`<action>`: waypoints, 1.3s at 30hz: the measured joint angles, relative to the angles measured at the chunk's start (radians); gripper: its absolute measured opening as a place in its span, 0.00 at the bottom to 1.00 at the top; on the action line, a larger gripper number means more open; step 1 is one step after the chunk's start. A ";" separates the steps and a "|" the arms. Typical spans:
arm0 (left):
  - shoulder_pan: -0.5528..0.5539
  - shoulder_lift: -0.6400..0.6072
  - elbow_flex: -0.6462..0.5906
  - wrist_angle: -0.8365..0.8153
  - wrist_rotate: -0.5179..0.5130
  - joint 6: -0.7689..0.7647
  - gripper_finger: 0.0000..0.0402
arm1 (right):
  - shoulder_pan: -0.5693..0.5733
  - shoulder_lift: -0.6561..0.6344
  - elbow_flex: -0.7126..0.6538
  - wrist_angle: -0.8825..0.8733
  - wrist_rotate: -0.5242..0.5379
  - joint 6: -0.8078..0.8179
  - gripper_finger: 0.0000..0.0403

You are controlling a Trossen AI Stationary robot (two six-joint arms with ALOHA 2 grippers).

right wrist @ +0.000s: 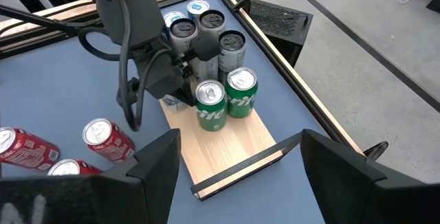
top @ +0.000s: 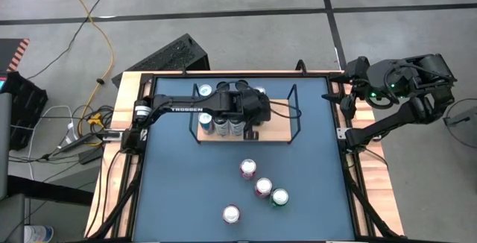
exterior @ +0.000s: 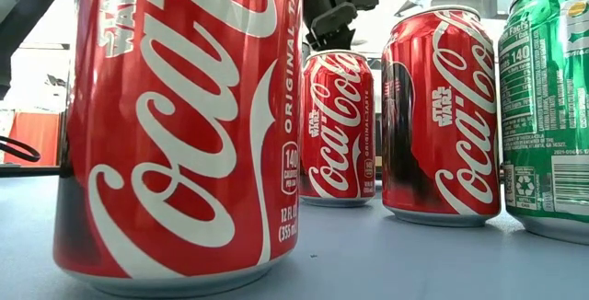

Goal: Place canned beverage on shelf
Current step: Put the left green soda can on the shelf aligned with the other green soda can, then put the green soda can on the shelf aligned with the other green soda cans

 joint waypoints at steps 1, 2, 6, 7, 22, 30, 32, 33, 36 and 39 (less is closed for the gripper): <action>0.000 0.000 0.000 0.000 -0.009 0.005 0.00 | 0.000 0.000 0.000 0.000 0.000 0.000 0.70; 0.000 0.000 0.000 0.000 -0.014 0.009 0.00 | 0.000 0.000 0.000 0.000 0.000 0.000 0.70; 0.002 0.000 0.000 0.001 -0.013 0.010 0.00 | 0.000 0.000 0.000 0.000 0.000 0.000 0.70; 0.002 0.000 0.000 0.000 -0.013 0.005 0.00 | 0.000 0.000 0.000 0.000 0.000 0.000 0.70; -0.149 -0.012 0.229 -0.172 0.383 0.079 0.04 | 0.000 0.000 0.000 0.000 -0.001 -0.003 0.70; -0.284 -0.007 0.258 -0.031 0.361 0.095 0.29 | 0.000 0.000 0.000 0.000 -0.024 -0.043 0.70; -0.305 0.008 0.258 0.040 0.314 0.008 0.36 | 0.000 0.000 0.000 0.000 -0.025 -0.057 0.70; -0.316 0.016 0.258 0.059 0.300 -0.019 0.40 | 0.000 0.000 0.000 0.000 -0.026 -0.060 0.70; -0.351 0.052 0.258 0.125 0.288 -0.039 0.50 | 0.000 0.000 0.000 0.000 -0.029 -0.070 0.70; -0.383 0.102 0.257 0.205 0.270 -0.070 0.61 | 0.000 0.000 0.000 0.000 -0.038 -0.084 0.70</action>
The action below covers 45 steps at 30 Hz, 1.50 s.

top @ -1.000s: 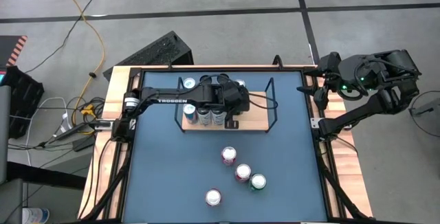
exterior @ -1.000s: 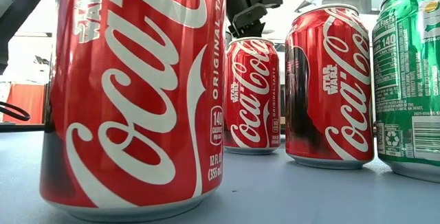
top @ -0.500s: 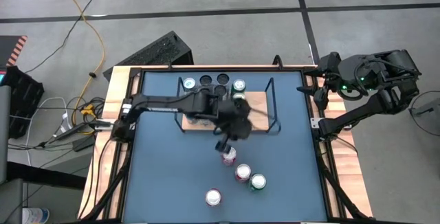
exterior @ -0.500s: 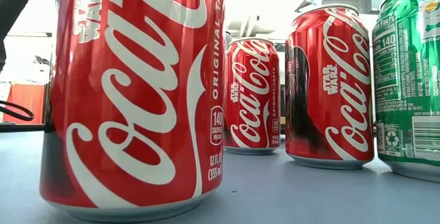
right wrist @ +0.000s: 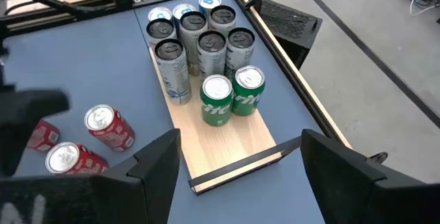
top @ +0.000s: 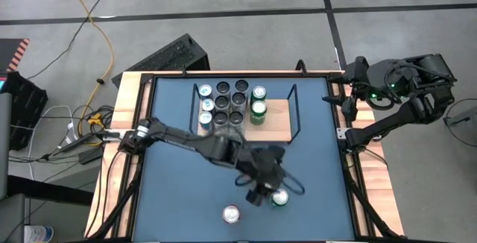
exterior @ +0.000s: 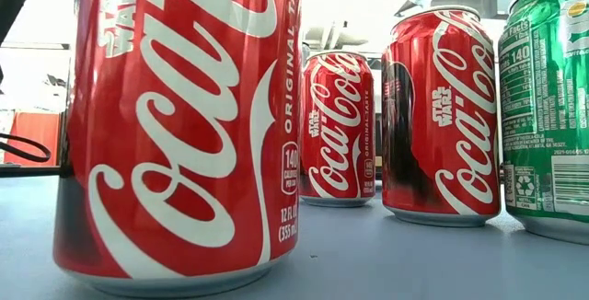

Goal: Place canned beverage on shelf
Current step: Put the green soda can on the shelf aligned with the other green soda cans

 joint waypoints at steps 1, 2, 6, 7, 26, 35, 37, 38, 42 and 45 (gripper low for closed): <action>-0.009 0.018 0.000 0.040 -0.014 -0.021 0.64 | 0.000 0.000 0.000 0.000 -0.011 -0.005 0.70; -0.018 0.034 0.000 0.072 -0.029 -0.041 0.68 | 0.000 0.000 0.000 0.000 -0.021 -0.011 0.70; -0.042 0.100 0.000 0.185 -0.122 -0.068 0.79 | 0.000 0.000 0.000 0.000 -0.045 -0.036 0.70; -0.048 0.113 0.000 0.193 -0.154 -0.078 0.81 | 0.000 0.000 0.000 0.000 -0.052 -0.038 0.70; -0.059 0.185 0.001 0.123 -0.147 -0.245 0.87 | 0.002 0.000 0.000 0.000 -0.078 -0.046 0.70; -0.069 0.212 0.000 0.041 -0.137 -0.252 0.87 | 0.002 0.000 0.000 0.000 -0.079 -0.048 0.70; -0.067 0.225 0.000 0.034 -0.147 -0.255 0.87 | 0.002 0.000 0.000 0.000 -0.079 -0.048 0.70; -0.067 0.227 -0.001 0.017 -0.149 -0.254 0.87 | 0.002 0.000 0.000 0.000 -0.079 -0.049 0.70; -0.066 0.227 -0.001 0.020 -0.149 -0.256 0.86 | 0.002 0.000 0.000 0.000 -0.079 -0.050 0.70; -0.066 0.227 -0.001 0.019 -0.136 -0.251 0.83 | 0.002 0.000 0.000 0.000 -0.079 -0.049 0.70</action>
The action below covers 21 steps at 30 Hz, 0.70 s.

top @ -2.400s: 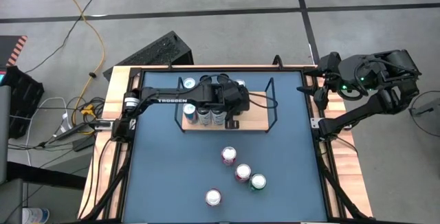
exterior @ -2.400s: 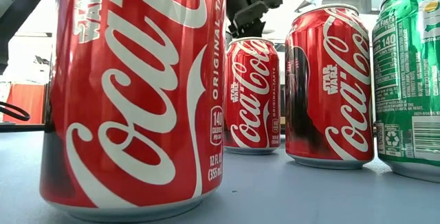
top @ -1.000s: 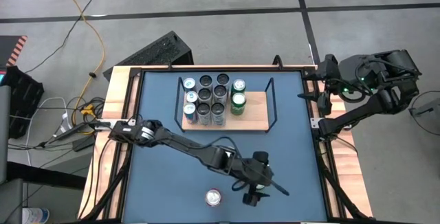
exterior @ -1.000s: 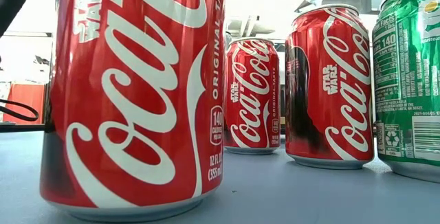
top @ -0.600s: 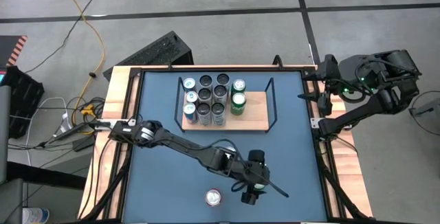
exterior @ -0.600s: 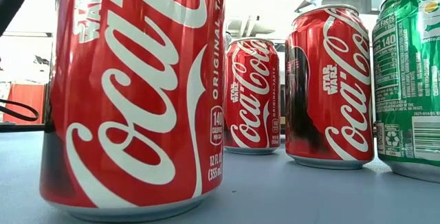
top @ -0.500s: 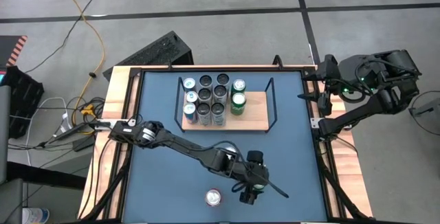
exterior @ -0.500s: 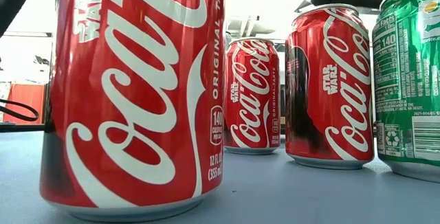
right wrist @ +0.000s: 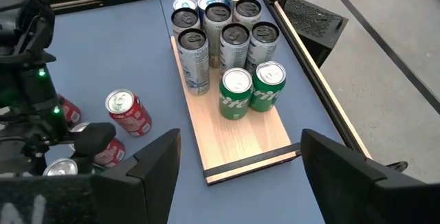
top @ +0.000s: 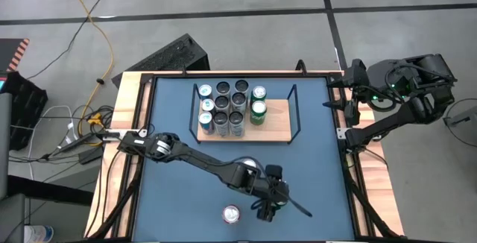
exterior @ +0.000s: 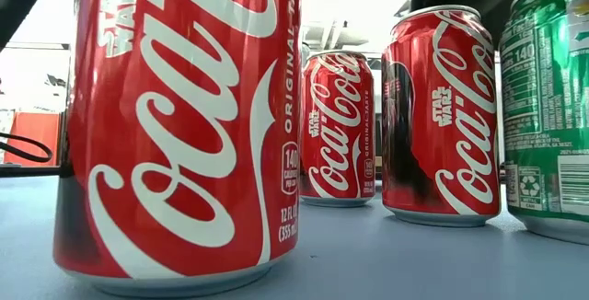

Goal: Place canned beverage on shelf
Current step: Put the green soda can on the shelf aligned with the other green soda cans

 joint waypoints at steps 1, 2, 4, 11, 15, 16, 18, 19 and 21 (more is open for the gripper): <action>0.000 0.000 0.000 0.002 0.006 0.002 0.81 | 0.000 0.000 0.000 0.000 0.000 0.000 0.70; 0.000 0.000 0.000 0.002 0.017 0.001 0.78 | 0.000 0.000 0.000 0.000 0.000 0.001 0.70; 0.000 0.000 0.000 0.002 0.026 -0.006 0.72 | 0.000 0.000 0.000 0.000 0.000 0.002 0.70; 0.001 0.000 0.001 0.023 0.054 -0.013 0.69 | 0.000 0.000 0.000 0.000 0.000 -0.006 0.70; 0.000 0.000 0.033 0.023 0.114 -0.026 0.69 | 0.000 0.000 0.000 0.000 0.000 -0.013 0.70; 0.000 0.000 0.049 0.019 0.117 -0.030 0.69 | 0.000 0.000 0.000 0.000 0.000 -0.014 0.70; -0.001 -0.004 0.086 -0.020 0.116 -0.024 0.69 | 0.000 0.000 0.000 0.000 0.000 -0.017 0.70; -0.001 -0.006 0.107 -0.043 0.117 -0.015 0.69 | 0.000 0.000 0.000 0.000 0.001 -0.020 0.70; 0.000 -0.007 0.158 -0.072 0.108 0.012 0.69 | 0.000 0.000 0.000 0.000 0.001 -0.024 0.70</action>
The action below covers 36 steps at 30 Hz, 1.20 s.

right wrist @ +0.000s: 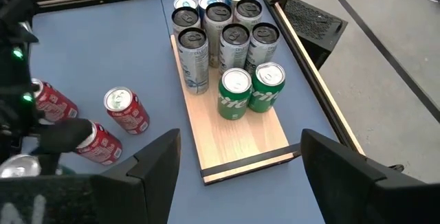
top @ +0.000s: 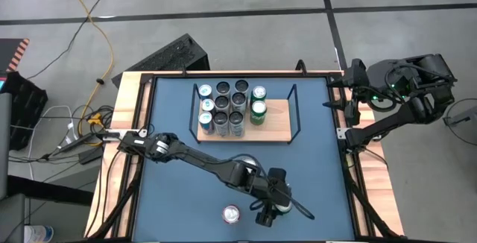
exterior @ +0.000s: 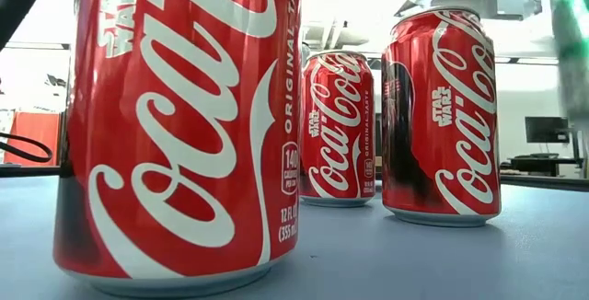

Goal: Place canned beverage on shelf
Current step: Put the green soda can on the shelf aligned with the other green soda cans

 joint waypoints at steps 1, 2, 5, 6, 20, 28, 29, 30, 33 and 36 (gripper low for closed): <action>0.001 -0.003 0.011 -0.004 -0.005 0.010 0.69 | 0.000 0.000 0.000 0.000 0.000 0.000 0.70; 0.001 -0.023 0.000 0.014 -0.005 0.009 0.69 | 0.000 0.000 0.000 0.000 0.000 0.000 0.70; 0.004 -0.071 -0.002 -0.021 -0.006 -0.007 0.69 | 0.000 0.000 0.000 0.000 0.001 -0.003 0.70; 0.003 -0.086 0.008 -0.054 -0.015 -0.008 0.69 | 0.000 0.000 0.000 0.000 0.001 -0.006 0.70; -0.094 -0.395 0.007 -0.631 -0.277 -0.059 0.70 | 0.000 0.000 0.000 0.000 0.013 -0.026 0.70; -0.148 -0.416 -0.031 -0.857 -0.182 -0.059 0.69 | -0.002 0.000 0.000 0.000 0.031 -0.018 0.70; -0.150 -0.427 -0.056 -0.844 -0.163 -0.051 0.69 | -0.002 0.000 0.000 0.001 0.042 -0.018 0.70; -0.154 -0.443 -0.090 -0.831 -0.153 -0.048 0.69 | -0.002 0.001 0.000 0.001 0.050 -0.017 0.70; -0.156 -0.530 -0.243 -0.762 -0.138 -0.058 0.69 | -0.002 0.010 0.000 0.001 0.083 -0.009 0.70; -0.161 -0.667 -0.457 -0.581 -0.150 -0.072 0.69 | -0.002 0.021 0.000 0.001 0.095 0.007 0.70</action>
